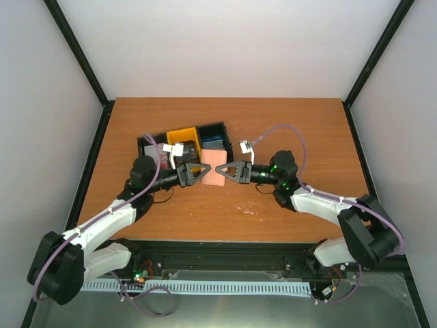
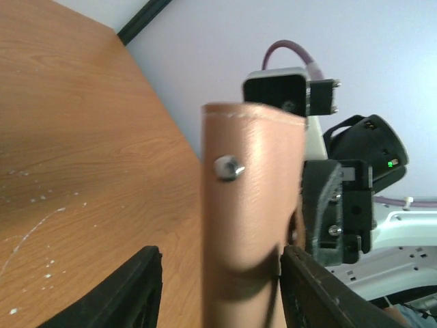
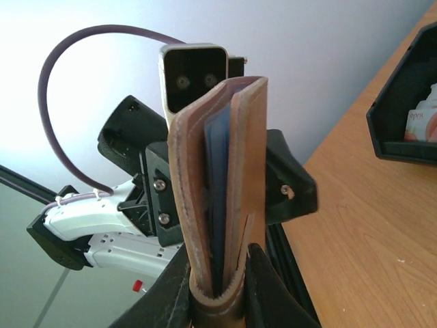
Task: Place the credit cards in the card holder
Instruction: Open the card holder at the center of the board.
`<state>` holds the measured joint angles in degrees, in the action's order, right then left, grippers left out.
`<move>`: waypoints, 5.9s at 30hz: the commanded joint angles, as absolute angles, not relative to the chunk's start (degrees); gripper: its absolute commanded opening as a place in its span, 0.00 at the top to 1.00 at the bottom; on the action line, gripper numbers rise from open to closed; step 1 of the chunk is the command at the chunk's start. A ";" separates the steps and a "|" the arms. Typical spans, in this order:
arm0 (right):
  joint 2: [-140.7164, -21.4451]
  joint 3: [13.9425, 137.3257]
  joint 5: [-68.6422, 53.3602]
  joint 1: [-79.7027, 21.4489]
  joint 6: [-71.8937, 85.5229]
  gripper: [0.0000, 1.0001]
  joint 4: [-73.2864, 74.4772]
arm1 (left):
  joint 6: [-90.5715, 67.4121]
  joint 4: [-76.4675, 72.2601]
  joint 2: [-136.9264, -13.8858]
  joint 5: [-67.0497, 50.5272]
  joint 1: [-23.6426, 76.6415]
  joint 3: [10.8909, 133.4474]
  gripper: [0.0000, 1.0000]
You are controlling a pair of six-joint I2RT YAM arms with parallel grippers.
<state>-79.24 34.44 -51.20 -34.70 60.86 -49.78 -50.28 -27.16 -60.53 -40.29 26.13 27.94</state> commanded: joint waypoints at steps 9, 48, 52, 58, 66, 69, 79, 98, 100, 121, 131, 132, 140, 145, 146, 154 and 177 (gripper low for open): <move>-79.71 41.23 -48.56 -35.16 47.10 0.78 -27.40 | -48.84 -31.11 -61.29 -47.29 25.84 29.28 0.94; -104.75 64.88 -8.34 -49.98 42.31 0.61 19.10 | -41.95 -8.34 -87.34 -25.35 29.41 34.77 0.99; -105.98 66.17 -3.76 -50.23 42.20 0.62 22.36 | -41.76 -10.23 -86.31 -26.80 29.40 33.89 0.99; -107.01 68.11 5.24 -51.30 41.66 0.67 25.08 | -41.62 -10.02 -85.87 -27.30 29.36 33.62 0.99; -107.14 68.89 9.91 -51.95 42.34 0.83 27.25 | -41.92 -9.10 -85.90 -26.70 29.35 33.72 0.99; -107.88 68.66 6.52 -51.94 41.53 0.96 25.84 | -41.88 -9.14 -85.65 -26.63 29.41 33.69 0.99; -106.84 67.59 10.62 -51.94 42.90 0.97 27.52 | -42.09 -8.25 -85.19 -25.55 29.36 33.59 0.99; -87.35 49.17 -16.77 -41.81 33.48 0.23 5.82 | -38.26 -12.03 -77.74 -32.77 29.18 33.53 0.99; -87.64 48.57 -18.30 -41.35 34.89 0.25 4.26 | -38.51 -12.60 -76.22 -33.95 28.97 33.49 0.99; -85.13 43.11 -19.51 -39.90 39.30 0.80 -5.73 | -39.79 -15.84 -73.26 -35.33 27.42 30.59 0.99; -83.70 45.36 -18.56 -39.98 38.01 0.97 3.08 | -40.85 -13.63 -75.82 -31.23 27.00 29.45 0.46; -83.86 45.90 -18.85 -39.99 37.82 0.97 4.55 | -40.79 -13.24 -76.82 -31.08 26.99 29.44 0.43; -89.12 49.14 -18.92 -39.99 36.06 0.97 12.52 | -41.65 -7.43 -79.04 -19.61 26.83 28.78 0.16; -89.67 50.62 -20.97 -39.99 38.82 0.97 13.23 | -41.05 -6.24 -78.13 -19.50 26.81 30.21 0.07; -89.51 50.92 -21.53 -39.99 39.11 0.97 13.08 | -41.05 -6.54 -77.67 -19.43 26.81 30.04 0.07; -88.56 51.36 -21.80 -39.99 40.54 0.97 12.49 | -36.24 -16.95 -77.13 -35.12 26.96 28.71 0.07; -86.84 51.55 -21.23 -39.99 37.95 0.97 13.13 | -32.07 -11.19 -84.79 -35.17 27.16 34.10 0.37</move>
